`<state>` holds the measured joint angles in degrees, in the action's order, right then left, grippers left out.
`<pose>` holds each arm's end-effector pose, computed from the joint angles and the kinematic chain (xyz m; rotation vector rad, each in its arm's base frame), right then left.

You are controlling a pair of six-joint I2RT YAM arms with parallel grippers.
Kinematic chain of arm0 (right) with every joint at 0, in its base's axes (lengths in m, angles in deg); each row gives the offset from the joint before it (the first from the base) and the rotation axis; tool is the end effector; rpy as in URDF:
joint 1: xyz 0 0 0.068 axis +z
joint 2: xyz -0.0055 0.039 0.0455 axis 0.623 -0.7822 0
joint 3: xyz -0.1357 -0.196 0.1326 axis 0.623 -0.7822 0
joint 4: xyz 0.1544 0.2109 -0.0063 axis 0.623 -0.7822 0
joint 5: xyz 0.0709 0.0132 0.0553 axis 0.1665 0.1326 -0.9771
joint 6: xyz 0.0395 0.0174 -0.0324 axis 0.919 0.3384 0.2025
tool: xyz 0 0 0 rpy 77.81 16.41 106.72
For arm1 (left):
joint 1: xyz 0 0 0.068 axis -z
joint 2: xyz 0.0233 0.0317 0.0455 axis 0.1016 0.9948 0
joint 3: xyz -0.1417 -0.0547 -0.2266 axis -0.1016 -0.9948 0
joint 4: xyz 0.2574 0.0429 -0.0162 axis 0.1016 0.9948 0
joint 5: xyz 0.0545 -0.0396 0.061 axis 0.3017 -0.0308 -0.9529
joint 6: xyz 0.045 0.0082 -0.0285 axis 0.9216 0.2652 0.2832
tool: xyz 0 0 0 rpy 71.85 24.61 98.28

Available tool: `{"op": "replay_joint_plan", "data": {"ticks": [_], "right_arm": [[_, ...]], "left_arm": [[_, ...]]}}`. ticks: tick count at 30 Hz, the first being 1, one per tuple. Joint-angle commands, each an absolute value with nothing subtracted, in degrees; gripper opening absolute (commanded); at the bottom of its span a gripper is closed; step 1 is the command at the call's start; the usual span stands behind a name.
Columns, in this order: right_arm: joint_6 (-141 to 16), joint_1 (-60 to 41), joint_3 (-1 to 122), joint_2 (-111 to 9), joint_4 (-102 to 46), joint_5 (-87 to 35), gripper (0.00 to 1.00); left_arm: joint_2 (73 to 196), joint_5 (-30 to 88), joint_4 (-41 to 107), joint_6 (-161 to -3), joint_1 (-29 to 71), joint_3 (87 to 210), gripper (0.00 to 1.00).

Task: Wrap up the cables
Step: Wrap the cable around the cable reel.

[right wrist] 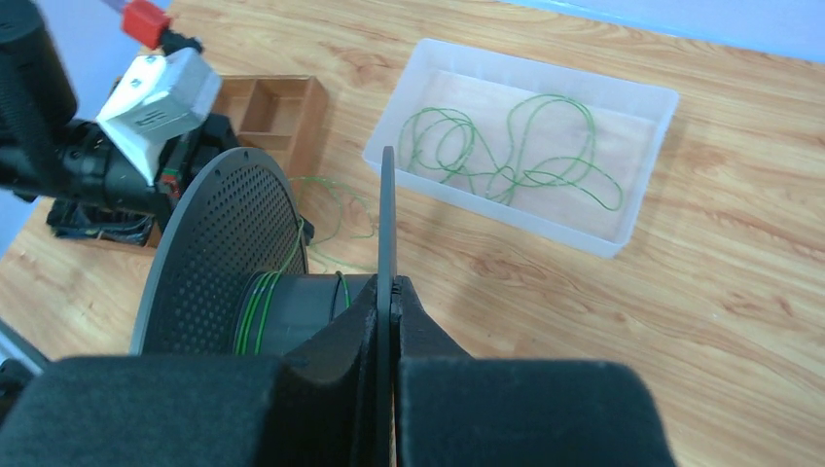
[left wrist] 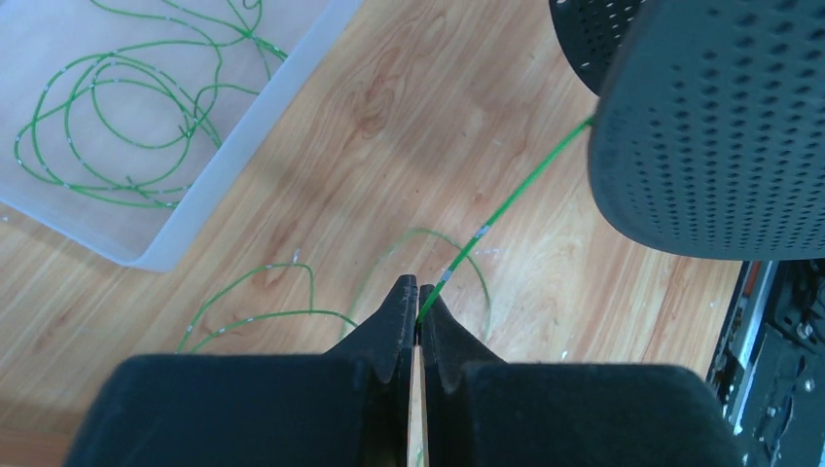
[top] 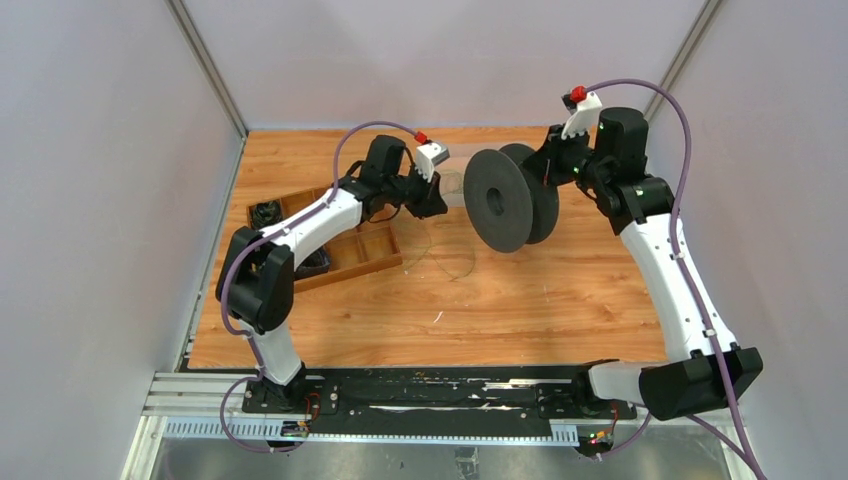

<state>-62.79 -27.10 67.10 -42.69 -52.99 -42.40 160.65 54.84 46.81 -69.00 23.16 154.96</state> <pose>0.2681 0.0693 0.4343 -0.3783 1.8348 0.6134 0.3459 -0.2143 0.2719 0.9108 2.0062 -0.9120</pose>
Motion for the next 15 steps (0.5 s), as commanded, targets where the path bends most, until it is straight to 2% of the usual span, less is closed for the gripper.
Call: {"op": "replay_joint_plan", "data": {"ticks": [1, 8, 15], "right_arm": [[-59.51, -27.98, 70.62, -42.50, -52.39, -35.61, 0.01], [-56.30, -28.00, 72.16, -43.94, -52.97, -36.87, 0.01], [-53.85, -28.10, 74.21, -44.28, -55.08, -33.20, 0.01]], "left_arm": [[159.99, 53.97, 38.86, -73.46, 24.50, 152.36, 0.05], [162.41, 53.33, 33.73, -76.27, 26.78, 150.87, 0.08], [162.93, 53.59, 26.47, -79.34, 27.34, 146.61, 0.08]]}}
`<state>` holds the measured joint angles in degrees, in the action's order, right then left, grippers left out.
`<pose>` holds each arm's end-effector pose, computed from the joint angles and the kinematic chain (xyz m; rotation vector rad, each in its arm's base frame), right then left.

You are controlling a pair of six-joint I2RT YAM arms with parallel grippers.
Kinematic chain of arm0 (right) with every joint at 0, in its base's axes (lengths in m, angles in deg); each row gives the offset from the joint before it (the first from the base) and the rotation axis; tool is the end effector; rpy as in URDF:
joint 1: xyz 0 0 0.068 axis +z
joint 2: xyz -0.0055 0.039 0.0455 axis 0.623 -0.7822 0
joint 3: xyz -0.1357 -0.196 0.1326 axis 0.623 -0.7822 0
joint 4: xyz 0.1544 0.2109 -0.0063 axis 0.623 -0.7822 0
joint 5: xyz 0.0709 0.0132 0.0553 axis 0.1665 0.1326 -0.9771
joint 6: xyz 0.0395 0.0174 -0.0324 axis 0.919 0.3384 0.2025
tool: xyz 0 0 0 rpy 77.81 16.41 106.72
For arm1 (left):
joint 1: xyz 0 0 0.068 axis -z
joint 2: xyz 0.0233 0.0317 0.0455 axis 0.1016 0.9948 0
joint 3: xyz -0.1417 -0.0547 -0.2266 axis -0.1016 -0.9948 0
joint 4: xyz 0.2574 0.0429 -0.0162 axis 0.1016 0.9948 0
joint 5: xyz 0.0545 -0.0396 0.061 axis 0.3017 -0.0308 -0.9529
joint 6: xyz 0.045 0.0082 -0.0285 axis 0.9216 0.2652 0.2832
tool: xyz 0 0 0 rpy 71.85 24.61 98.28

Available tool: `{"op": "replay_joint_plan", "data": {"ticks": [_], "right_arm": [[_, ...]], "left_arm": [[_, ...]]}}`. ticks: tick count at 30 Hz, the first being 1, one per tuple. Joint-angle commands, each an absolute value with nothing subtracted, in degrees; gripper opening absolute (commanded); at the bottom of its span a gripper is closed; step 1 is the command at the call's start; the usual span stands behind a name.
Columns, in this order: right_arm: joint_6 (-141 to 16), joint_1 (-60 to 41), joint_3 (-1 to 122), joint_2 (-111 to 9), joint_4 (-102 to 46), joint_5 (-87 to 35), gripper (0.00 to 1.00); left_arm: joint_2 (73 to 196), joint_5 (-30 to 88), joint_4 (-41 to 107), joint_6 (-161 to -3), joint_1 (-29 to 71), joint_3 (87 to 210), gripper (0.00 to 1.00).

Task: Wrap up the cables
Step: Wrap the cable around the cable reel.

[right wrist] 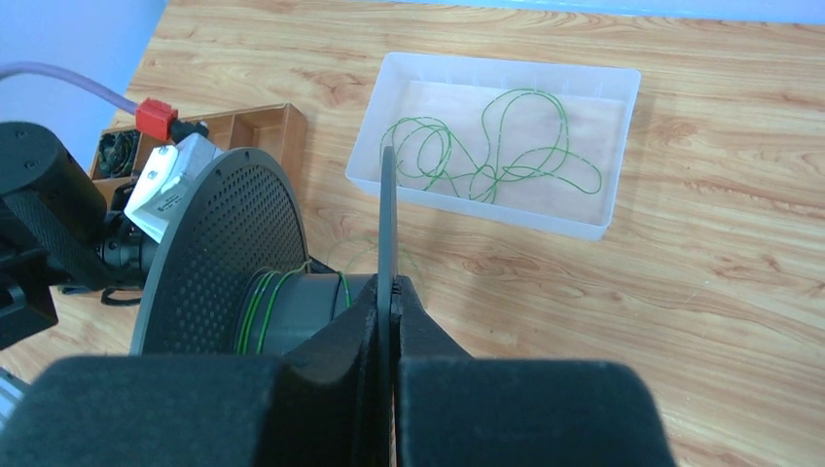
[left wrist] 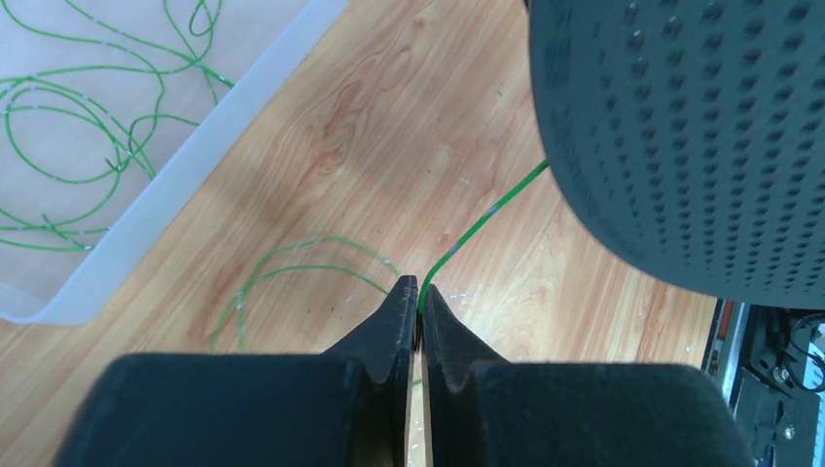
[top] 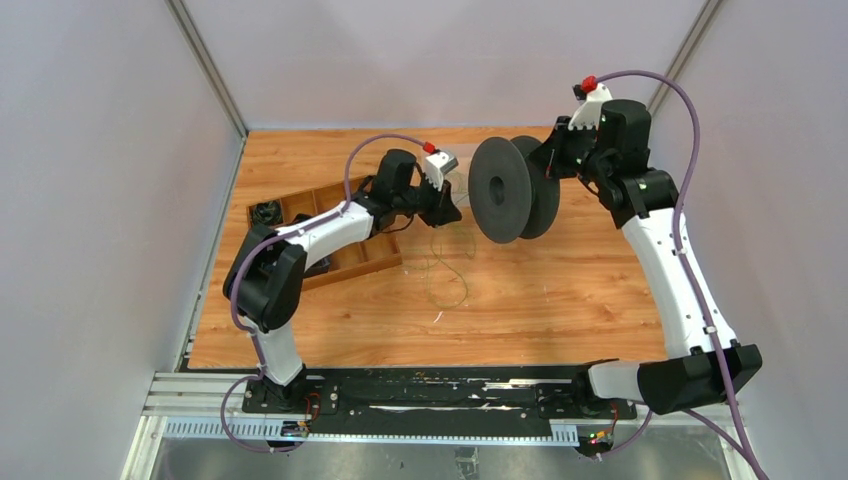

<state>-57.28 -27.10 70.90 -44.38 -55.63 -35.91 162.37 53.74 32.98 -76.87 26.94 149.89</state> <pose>0.2735 0.0666 0.4436 -0.2093 1.8778 0.5750 0.3382 -0.2405 0.2518 0.8432 1.9491 -1.0000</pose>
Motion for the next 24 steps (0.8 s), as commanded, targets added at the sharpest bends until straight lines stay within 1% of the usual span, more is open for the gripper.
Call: {"op": "replay_joint_plan", "data": {"ticks": [1, 5, 14, 17, 21, 24], "right_arm": [[-53.54, -28.16, 74.32, -44.44, -55.23, -32.88, 0.01], [-52.29, -28.25, 75.00, -45.17, -55.68, -32.85, 0.01], [-51.66, -28.45, 75.00, -45.44, -55.75, -33.21, 0.01], [-51.42, -28.60, 74.84, -45.38, -55.73, -33.40, 0.01], [-51.55, -28.76, 74.30, -45.29, -55.67, -33.70, 0.01], [-51.27, -29.40, 73.78, -45.03, -55.32, -34.25, 0.01]], "left_arm": [[162.77, 53.82, 25.00, -79.82, 27.53, 145.48, 0.09], [162.80, 54.39, 18.45, -82.25, 27.99, 141.90, 0.12], [165.32, 54.41, 15.74, -83.28, 28.97, 141.51, 0.17], [165.53, 53.61, 14.80, -82.89, 29.00, 140.92, 0.23], [166.00, 52.79, 13.68, -82.69, 28.89, 140.17, 0.35], [166.35, 53.02, 11.52, -82.73, 28.95, 139.22, 0.43]]}}
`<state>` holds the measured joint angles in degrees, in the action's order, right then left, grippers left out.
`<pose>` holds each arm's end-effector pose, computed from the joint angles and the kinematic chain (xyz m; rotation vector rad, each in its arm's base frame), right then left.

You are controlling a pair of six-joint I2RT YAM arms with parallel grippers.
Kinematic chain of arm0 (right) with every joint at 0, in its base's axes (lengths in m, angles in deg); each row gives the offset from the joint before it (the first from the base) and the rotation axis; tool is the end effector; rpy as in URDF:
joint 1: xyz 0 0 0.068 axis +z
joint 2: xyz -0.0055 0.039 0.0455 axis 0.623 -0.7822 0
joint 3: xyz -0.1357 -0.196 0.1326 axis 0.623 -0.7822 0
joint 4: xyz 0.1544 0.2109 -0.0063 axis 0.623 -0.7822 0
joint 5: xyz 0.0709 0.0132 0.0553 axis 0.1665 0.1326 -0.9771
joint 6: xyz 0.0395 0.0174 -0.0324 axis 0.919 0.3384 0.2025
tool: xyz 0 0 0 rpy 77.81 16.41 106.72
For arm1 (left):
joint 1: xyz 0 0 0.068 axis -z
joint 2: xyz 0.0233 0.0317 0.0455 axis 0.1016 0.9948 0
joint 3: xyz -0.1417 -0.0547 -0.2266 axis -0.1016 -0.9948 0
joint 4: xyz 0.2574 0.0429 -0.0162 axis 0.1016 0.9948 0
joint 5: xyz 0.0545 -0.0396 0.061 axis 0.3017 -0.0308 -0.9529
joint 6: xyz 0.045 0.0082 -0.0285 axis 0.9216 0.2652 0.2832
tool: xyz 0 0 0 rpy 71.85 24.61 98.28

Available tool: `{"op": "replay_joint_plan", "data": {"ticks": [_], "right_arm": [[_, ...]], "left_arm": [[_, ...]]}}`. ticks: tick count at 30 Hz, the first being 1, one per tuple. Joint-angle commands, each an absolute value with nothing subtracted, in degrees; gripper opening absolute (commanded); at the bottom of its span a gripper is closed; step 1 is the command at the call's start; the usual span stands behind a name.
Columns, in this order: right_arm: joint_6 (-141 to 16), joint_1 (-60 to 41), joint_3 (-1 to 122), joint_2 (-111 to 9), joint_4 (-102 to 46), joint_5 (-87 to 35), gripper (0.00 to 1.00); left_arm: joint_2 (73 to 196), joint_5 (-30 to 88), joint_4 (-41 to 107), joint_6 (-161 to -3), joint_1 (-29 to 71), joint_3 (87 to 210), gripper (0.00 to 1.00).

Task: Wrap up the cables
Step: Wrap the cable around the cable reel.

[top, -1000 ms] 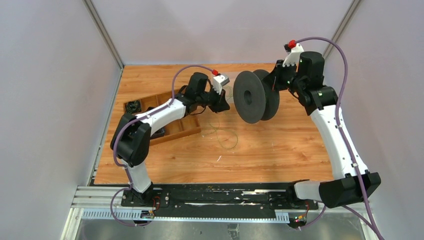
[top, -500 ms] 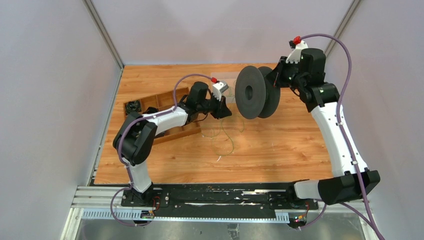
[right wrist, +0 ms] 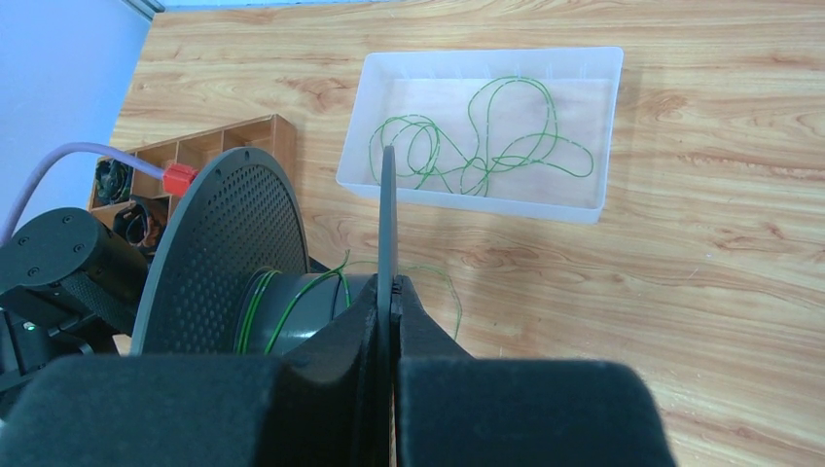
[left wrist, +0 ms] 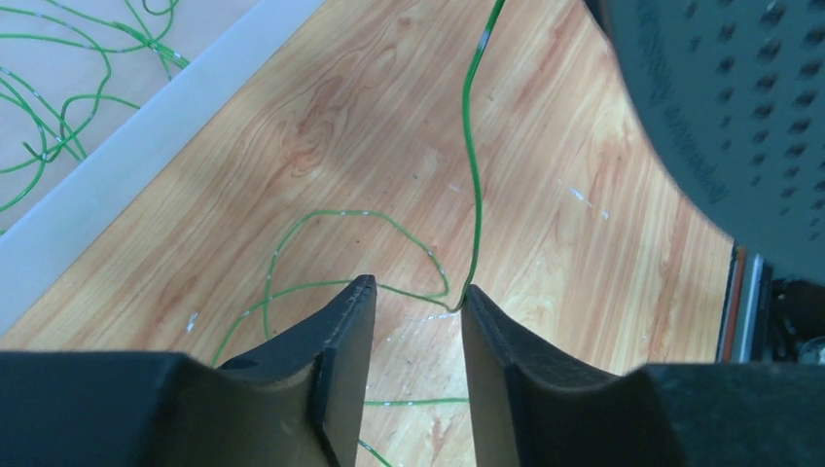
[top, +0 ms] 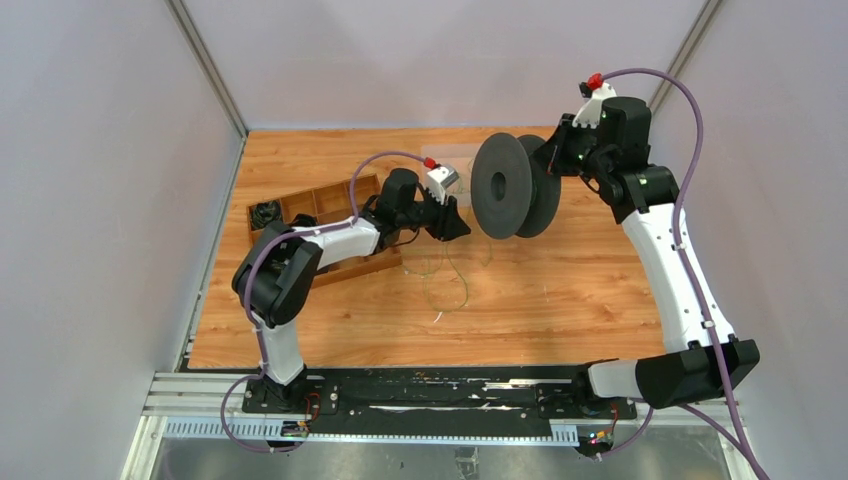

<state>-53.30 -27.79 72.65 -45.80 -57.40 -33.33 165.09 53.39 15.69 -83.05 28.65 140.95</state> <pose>0.2798 0.0628 0.4438 -0.0974 1.9158 0.5716 0.3288 -0.2489 0.2103 0.7749 1.9026 -1.0764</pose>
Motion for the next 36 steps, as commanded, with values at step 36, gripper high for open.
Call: {"op": "replay_joint_plan", "data": {"ticks": [36], "right_arm": [[-50.15, -31.51, 72.48, -46.69, -53.87, -37.97, 0.01]], "left_arm": [[182.66, 54.77, -27.57, -94.62, 35.47, 134.89, 0.75]]}}
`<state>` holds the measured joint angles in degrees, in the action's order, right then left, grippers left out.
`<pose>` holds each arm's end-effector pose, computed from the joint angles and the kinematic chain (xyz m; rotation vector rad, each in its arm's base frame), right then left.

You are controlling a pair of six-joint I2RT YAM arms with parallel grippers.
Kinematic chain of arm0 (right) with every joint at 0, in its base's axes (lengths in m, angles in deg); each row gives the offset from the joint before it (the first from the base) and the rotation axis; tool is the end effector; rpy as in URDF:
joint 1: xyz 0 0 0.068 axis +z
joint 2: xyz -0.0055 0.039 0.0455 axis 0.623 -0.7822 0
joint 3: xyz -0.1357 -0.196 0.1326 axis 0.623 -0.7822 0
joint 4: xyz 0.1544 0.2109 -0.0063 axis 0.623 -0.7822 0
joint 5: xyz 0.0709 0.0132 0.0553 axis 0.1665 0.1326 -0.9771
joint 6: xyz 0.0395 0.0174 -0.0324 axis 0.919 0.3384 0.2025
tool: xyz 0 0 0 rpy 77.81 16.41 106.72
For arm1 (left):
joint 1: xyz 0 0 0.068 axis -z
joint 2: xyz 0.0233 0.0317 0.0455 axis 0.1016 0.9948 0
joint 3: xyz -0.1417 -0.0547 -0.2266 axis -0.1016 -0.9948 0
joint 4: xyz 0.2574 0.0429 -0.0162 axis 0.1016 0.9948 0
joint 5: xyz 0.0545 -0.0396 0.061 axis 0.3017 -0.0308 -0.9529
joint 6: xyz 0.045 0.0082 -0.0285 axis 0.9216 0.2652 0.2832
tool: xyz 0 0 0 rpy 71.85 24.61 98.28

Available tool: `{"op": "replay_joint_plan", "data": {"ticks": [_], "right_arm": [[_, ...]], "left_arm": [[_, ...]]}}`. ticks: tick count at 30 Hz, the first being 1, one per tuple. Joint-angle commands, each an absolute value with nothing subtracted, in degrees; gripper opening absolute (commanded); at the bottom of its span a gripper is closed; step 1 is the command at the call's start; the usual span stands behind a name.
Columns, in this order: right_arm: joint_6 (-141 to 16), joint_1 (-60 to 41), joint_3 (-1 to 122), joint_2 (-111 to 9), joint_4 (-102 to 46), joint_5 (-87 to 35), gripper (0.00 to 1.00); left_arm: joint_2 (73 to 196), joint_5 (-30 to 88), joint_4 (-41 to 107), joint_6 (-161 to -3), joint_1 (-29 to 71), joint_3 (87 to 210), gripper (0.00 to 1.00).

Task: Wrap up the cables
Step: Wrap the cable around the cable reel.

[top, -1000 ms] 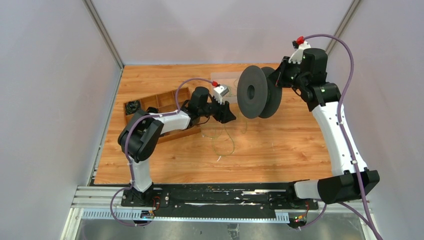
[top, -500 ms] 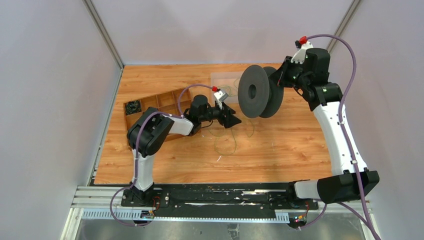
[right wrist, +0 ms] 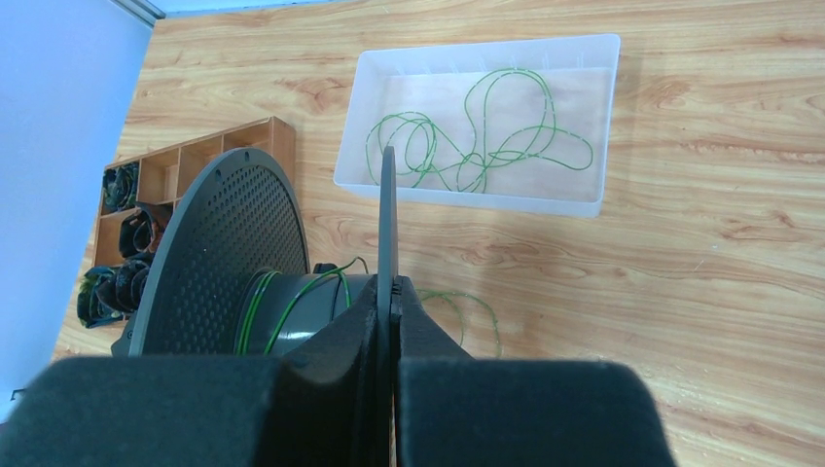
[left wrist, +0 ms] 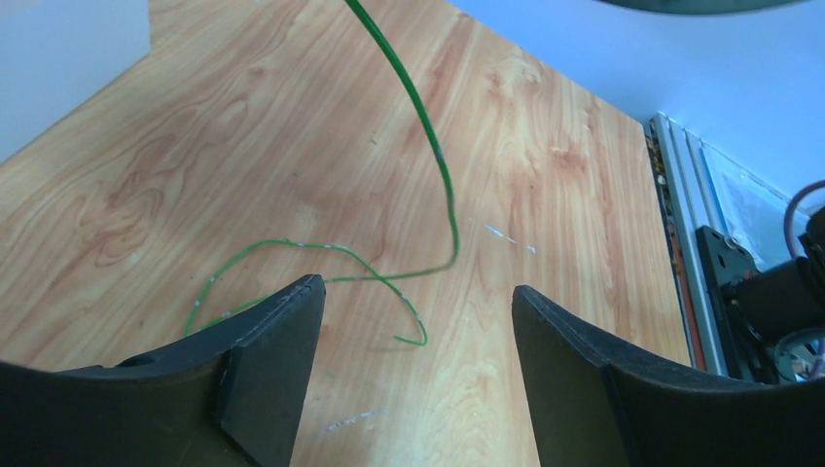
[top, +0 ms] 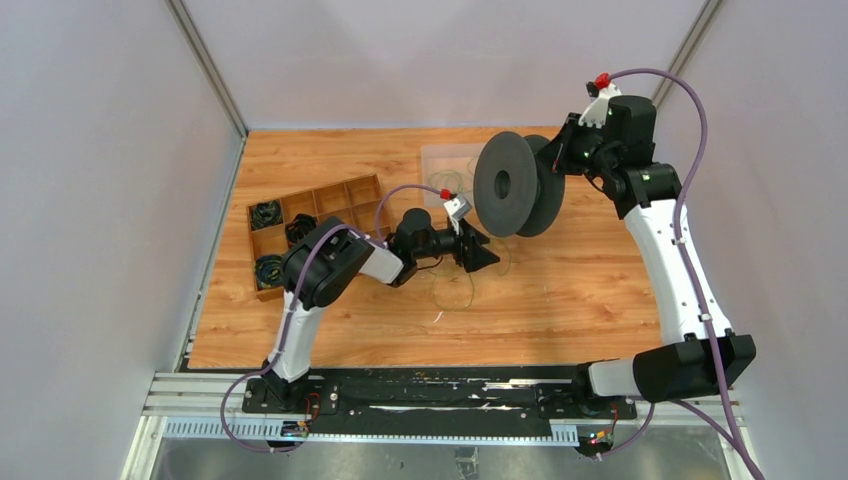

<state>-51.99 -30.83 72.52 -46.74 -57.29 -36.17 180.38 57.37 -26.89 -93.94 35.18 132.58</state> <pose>0.2876 0.0502 0.4390 -0.0559 1.9331 0.5979 0.3004 -0.2891 0.1360 0.7953 1.6177 -1.3439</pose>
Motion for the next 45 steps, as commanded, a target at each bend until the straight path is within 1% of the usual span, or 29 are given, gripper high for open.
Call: {"op": "replay_joint_plan", "data": {"ticks": [1, 6, 12, 19, 27, 32, 38, 41, 45], "right_arm": [[-50.20, -31.53, 72.48, -46.65, -53.88, -38.01, 0.01], [-50.63, -31.51, 72.59, -46.32, -53.86, -37.73, 0.01], [-50.81, -31.52, 72.54, -46.71, -53.96, -37.09, 0.01], [-50.86, -31.51, 72.79, -46.58, -54.05, -36.71, 0.01], [-51.44, -31.57, 72.08, -46.01, -54.10, -35.99, 0.01], [-51.89, -31.53, 71.98, -45.66, -53.95, -35.61, 0.01], [-52.86, -31.73, 72.04, -44.96, -54.29, -34.92, 0.01], [-53.32, -31.84, 71.50, -44.47, -54.30, -34.56, 0.01], [-53.59, -32.08, 71.36, -44.30, -54.19, -34.37, 0.01]], "left_arm": [[183.20, 54.30, -27.50, -95.09, 35.48, 135.10, 0.75], [184.65, 51.71, -27.35, -95.54, 35.48, 135.45, 0.75], [185.62, 53.15, -26.57, -94.89, 35.97, 137.98, 0.74], [187.53, 53.37, -31.74, -98.26, 37.30, 137.70, 0.76], [189.70, 54.08, -37.49, -102.80, 38.41, 139.46, 0.76], [190.65, 52.26, -39.54, -105.62, 38.55, 139.68, 0.75], [186.03, 50.85, -35.04, -100.60, 37.78, 135.09, 0.72], [181.76, 50.86, -30.37, -93.85, 36.77, 132.15, 0.72], [177.27, 51.75, -26.69, -86.49, 35.78, 128.04, 0.68]]}}
